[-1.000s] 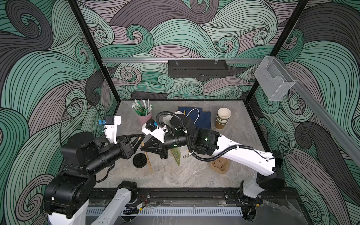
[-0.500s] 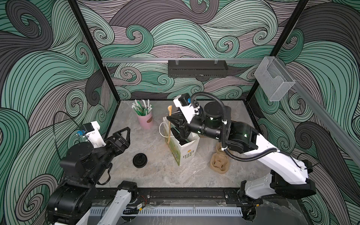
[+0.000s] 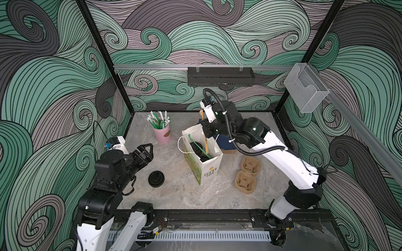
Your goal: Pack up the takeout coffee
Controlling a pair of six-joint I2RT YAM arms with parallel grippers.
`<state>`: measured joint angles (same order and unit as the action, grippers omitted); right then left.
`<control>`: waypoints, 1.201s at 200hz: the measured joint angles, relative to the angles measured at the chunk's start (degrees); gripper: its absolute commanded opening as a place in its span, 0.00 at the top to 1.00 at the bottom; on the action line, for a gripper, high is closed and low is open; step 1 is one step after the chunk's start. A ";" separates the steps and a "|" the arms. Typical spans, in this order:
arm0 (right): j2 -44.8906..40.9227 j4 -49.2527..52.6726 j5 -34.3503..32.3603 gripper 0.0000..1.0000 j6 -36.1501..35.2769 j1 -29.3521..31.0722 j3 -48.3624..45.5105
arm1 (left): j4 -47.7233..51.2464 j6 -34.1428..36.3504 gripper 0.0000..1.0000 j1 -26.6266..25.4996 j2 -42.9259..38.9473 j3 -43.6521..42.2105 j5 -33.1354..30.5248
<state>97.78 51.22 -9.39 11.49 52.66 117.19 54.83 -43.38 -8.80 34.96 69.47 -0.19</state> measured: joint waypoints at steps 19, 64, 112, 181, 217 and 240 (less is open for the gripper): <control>4.35 4.15 3.82 0.87 1.29 0.02 1.49 | -0.28 -0.20 0.22 0.00 -0.35 -0.61 0.17; 8.63 9.11 9.25 0.64 4.57 0.07 1.29 | -0.50 -0.22 0.22 0.00 -0.70 -1.05 0.70; 9.88 11.89 11.45 0.50 5.62 0.07 7.58 | -3.02 -0.13 0.22 0.00 1.01 -1.05 2.71; -8.98 11.61 2.45 0.48 5.75 -2.47 1.49 | -14.10 0.42 0.25 -0.02 8.68 -1.40 12.70; -30.08 11.50 -6.88 0.49 12.02 -9.16 -18.84 | -17.51 0.26 0.25 -2.73 9.84 -2.34 16.00; -39.52 12.57 -8.13 0.48 17.97 -14.49 -32.61 | -17.42 -0.13 0.25 -7.28 9.94 -2.40 15.76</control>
<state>58.26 63.79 -17.52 29.45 38.17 84.58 37.41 -43.51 -16.08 44.91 67.07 15.57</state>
